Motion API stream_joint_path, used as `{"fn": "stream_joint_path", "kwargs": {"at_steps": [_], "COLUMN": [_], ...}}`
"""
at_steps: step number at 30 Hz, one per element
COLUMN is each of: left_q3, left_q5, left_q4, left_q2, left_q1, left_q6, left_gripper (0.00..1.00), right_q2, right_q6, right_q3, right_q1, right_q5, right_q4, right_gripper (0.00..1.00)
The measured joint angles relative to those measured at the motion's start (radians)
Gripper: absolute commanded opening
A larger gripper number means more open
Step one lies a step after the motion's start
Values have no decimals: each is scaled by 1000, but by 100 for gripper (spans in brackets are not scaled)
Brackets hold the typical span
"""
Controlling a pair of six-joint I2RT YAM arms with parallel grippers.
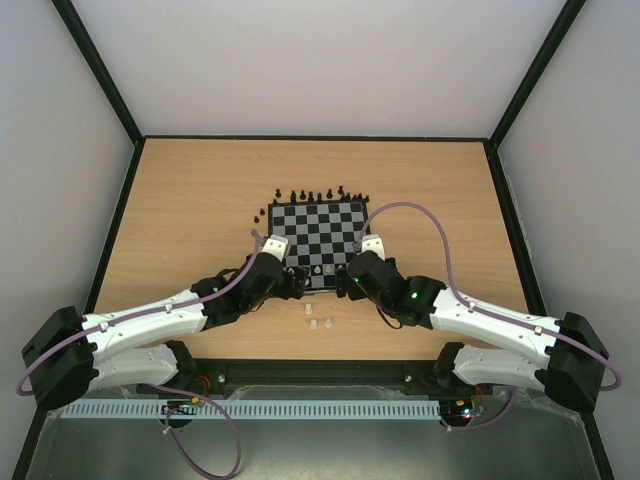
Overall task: Set up the chess pieces on the board
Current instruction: Pick up the chess piece at the center of the board.
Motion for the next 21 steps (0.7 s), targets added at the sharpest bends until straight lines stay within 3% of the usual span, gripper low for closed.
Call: {"fn": "stream_joint_path", "kwargs": {"at_steps": [21], "left_q3": [0], "left_q5": [-4], "left_q4": [0], "left_q2": [34], "left_q1": [0], "left_q6": [4], "left_gripper": [99], "right_q2": [-30], "right_q6": [0], "right_q3": [0], "right_q1": [0], "right_q5": [-4], "right_q4": [5], "right_gripper": [99]}}
